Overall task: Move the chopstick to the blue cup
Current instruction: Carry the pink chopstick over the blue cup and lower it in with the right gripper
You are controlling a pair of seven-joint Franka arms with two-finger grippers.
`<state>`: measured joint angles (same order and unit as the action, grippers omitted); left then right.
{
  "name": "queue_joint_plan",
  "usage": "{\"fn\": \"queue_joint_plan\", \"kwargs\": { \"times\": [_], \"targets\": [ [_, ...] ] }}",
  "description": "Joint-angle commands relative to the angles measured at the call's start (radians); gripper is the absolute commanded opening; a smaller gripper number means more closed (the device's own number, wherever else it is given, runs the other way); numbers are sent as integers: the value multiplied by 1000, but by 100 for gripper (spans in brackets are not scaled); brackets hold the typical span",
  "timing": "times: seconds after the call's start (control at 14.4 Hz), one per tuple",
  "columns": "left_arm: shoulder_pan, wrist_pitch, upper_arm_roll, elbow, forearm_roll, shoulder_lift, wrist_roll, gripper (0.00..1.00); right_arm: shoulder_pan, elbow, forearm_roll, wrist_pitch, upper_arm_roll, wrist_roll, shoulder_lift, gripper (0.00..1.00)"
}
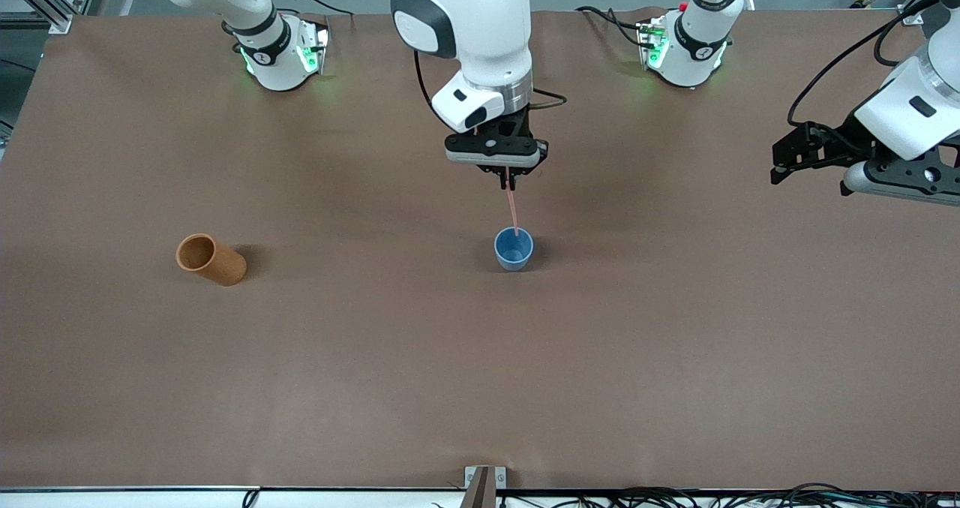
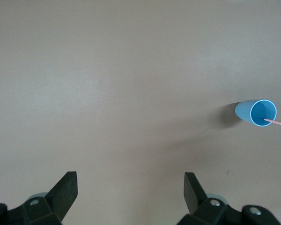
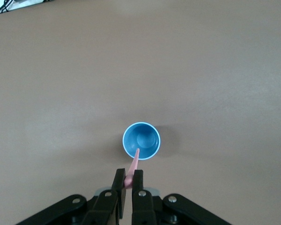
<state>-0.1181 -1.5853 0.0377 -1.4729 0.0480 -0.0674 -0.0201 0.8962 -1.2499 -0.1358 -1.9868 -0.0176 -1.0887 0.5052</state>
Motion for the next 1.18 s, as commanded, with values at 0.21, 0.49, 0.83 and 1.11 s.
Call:
{"fn": "queue_joint_plan", "kwargs": {
  "times": [0.21, 0.49, 0.83, 1.11],
  "targets": [
    [6, 5, 5, -6, -26, 11, -14, 100, 15, -37, -58, -95, -10, -13, 25, 4],
    [6, 5, 7, -6, -42, 12, -14, 100, 24, -55, -58, -95, -10, -7, 33, 7],
    [6, 5, 7, -4, -40, 12, -11, 100, 13, -59, -53, -95, -8, 3, 33, 47],
    [8, 7, 2, -4, -39, 15, -14, 100, -26, -49, -47, -93, -12, 7, 15, 100]
  ]
}}
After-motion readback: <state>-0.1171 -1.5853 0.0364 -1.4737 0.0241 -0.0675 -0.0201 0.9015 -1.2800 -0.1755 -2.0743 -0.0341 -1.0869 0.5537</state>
